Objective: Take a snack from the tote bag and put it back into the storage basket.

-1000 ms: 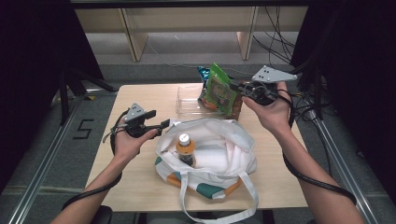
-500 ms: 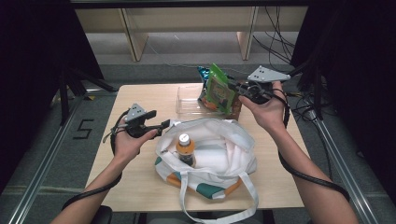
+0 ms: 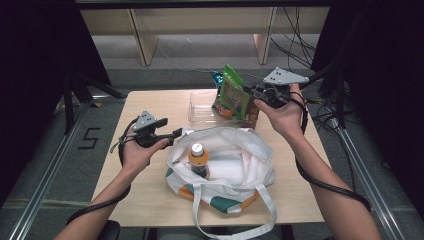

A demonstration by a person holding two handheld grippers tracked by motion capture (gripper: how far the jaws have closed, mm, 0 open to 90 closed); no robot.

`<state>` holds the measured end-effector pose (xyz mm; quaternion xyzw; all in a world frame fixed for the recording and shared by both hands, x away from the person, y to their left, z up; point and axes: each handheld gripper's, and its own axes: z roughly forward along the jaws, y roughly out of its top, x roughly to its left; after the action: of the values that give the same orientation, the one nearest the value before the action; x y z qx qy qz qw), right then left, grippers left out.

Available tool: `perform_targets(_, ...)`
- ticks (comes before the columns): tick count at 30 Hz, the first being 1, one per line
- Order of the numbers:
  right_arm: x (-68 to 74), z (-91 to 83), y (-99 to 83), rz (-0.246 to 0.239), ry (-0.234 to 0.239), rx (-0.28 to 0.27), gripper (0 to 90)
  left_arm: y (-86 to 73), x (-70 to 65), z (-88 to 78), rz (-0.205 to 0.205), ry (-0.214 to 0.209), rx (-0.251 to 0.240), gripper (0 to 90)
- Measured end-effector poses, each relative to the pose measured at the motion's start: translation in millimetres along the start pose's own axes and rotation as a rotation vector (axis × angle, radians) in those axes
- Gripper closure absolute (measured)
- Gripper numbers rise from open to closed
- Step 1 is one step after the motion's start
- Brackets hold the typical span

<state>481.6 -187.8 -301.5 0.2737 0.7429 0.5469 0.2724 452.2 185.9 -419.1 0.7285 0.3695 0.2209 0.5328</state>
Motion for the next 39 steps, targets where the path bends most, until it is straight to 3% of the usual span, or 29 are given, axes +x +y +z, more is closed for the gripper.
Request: perform_targets(39,-7.3,33.1,-10.0,-0.007,-0.032,0.016,90.0,-0.2,-0.4,0.9,-0.004,-0.002,-0.001,26.8)
